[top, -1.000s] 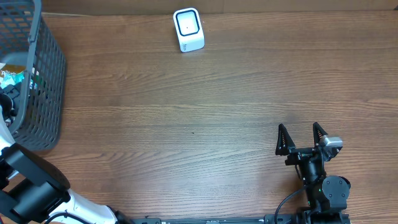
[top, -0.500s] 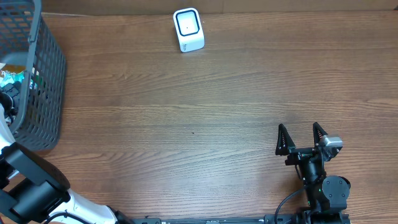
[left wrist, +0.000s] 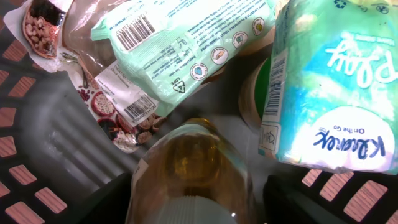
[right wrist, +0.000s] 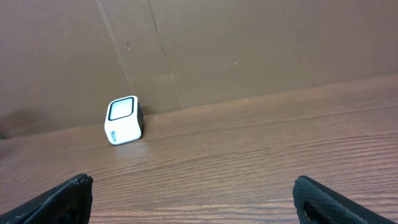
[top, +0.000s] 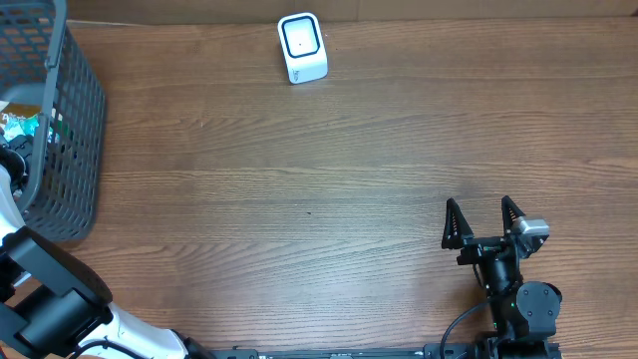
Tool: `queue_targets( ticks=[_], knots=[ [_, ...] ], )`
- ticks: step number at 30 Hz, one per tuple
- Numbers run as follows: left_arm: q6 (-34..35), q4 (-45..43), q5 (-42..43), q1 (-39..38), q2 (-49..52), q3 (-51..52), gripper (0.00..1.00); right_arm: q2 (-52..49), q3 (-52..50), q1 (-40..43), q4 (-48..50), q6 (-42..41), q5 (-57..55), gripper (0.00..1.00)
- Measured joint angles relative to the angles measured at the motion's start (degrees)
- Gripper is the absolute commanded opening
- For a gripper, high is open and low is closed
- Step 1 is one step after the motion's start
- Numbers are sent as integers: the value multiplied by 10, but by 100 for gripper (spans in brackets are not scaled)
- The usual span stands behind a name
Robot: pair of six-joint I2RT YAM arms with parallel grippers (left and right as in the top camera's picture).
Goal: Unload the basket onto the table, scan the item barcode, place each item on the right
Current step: 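Lower the left gripper into the basket and grasp the yellow bottle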
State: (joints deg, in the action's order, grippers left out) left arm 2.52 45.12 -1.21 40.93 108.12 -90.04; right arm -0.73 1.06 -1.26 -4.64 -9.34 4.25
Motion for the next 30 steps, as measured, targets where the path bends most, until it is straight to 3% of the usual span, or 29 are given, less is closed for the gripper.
queue_targets(
  ticks=[6,12,21,30],
  knots=[
    [0,-2,2,0,3,0,63,0,0,0,0,0,0,100],
    [-1,-8,2,0,9,0,69,0,0,0,0,0,0,100],
    [-2,-26,2,0,9,0,62,0,0,0,0,0,0,100],
    [-2,-28,2,1,9,0,45,0,0,0,0,0,0,100]
  ],
)
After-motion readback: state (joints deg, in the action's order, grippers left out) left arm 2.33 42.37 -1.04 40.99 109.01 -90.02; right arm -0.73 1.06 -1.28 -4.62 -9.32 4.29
